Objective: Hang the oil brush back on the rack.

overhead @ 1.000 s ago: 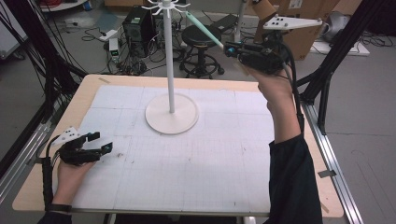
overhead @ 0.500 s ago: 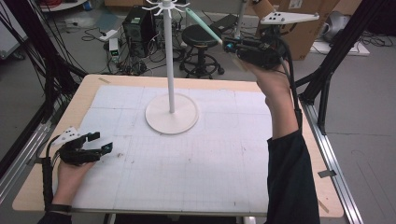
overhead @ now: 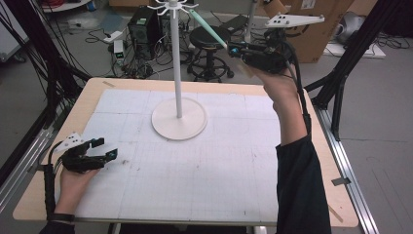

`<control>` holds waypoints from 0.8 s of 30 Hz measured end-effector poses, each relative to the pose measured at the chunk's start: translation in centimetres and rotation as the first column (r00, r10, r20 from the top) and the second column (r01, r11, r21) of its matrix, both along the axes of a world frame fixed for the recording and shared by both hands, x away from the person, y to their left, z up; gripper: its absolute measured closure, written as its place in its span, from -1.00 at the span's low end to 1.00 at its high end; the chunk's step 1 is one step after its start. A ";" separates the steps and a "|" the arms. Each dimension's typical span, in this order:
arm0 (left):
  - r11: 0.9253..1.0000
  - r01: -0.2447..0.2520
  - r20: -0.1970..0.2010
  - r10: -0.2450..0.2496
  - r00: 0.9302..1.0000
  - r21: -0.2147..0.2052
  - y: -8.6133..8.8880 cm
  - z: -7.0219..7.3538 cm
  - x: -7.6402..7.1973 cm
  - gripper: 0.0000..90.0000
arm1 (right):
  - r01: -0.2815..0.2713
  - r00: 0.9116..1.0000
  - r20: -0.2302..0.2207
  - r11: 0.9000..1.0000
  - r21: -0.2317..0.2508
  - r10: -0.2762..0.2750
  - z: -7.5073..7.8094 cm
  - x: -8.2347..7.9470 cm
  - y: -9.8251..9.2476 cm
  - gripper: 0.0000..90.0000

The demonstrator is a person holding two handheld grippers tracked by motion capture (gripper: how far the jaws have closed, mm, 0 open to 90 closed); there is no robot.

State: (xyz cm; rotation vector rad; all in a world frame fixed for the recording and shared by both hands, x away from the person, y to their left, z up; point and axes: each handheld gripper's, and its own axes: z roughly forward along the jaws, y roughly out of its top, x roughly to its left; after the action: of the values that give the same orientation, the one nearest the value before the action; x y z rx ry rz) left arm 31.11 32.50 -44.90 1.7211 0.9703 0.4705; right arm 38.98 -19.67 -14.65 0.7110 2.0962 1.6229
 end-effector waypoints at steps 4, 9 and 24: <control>1.000 0.000 0.000 0.000 1.000 0.000 0.0 0.0 0.0 -0.55 | 0.000 1.000 -0.005 1.000 -0.002 0.000 -0.1 0.2 0.2 0.84; 1.000 0.001 0.000 -0.001 1.000 0.001 0.0 0.0 0.0 -0.55 | -0.008 1.000 -0.014 1.000 -0.013 0.008 -0.4 0.4 0.7 0.84; 1.000 0.001 0.001 -0.001 1.000 0.000 0.0 0.0 0.0 -0.54 | -0.044 0.999 -0.032 0.996 -0.074 0.041 -3.1 0.2 1.2 0.15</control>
State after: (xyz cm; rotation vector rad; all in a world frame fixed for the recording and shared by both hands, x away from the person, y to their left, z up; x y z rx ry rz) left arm 31.10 32.45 -44.90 1.7213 0.9690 0.4713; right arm 39.19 -18.44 -17.80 0.6753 2.1957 1.5559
